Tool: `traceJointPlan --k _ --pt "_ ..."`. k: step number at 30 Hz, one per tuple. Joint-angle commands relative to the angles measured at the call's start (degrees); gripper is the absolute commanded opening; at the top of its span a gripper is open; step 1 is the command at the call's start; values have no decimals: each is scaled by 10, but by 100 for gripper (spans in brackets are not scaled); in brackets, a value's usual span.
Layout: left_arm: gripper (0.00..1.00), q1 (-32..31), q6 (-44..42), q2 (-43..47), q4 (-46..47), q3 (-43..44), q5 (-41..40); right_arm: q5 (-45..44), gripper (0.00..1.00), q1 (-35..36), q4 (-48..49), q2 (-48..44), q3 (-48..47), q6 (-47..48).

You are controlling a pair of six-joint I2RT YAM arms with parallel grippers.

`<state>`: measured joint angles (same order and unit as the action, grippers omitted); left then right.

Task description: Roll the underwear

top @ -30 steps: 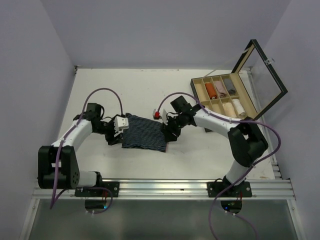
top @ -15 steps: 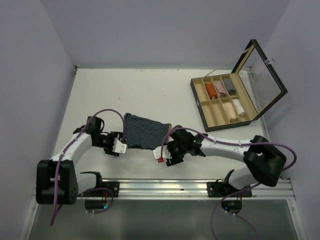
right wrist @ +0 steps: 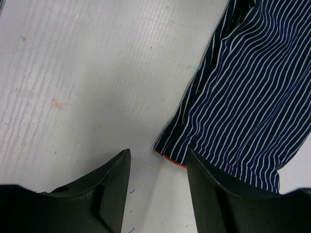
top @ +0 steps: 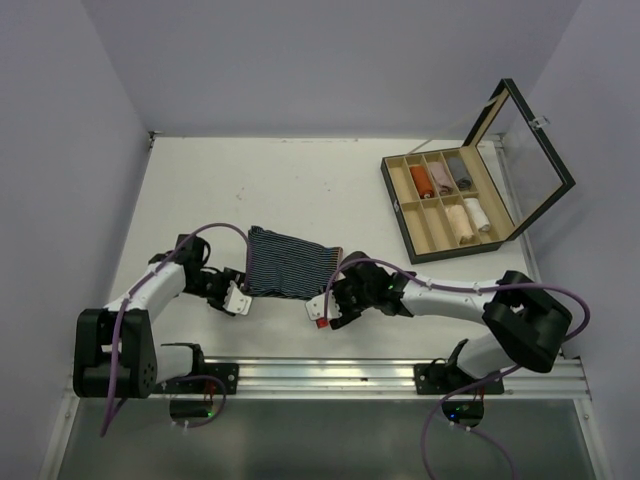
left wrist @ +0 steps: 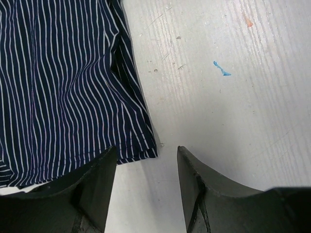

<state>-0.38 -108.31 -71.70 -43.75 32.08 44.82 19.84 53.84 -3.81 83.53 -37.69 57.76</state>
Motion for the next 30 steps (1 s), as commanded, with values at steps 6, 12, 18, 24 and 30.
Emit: traceJointPlan --k 6,12,18,24,30 --pt "55 2 -34 -26 -22 35 29 2 49 -1 14 58 -33 2" --pt "49 2 -57 -48 -29 45 23 -2 38 -2 -29 102 -90 -11" --pt "36 2 -89 -80 -55 57 0 -6 26 -1 -65 117 -113 -6" --pt "37 1 -122 -96 -56 58 -3 -31 45 -1 -85 120 -133 -32" --pt "38 0 -123 -108 -48 67 8 -51 45 -1 -89 84 -102 -39"
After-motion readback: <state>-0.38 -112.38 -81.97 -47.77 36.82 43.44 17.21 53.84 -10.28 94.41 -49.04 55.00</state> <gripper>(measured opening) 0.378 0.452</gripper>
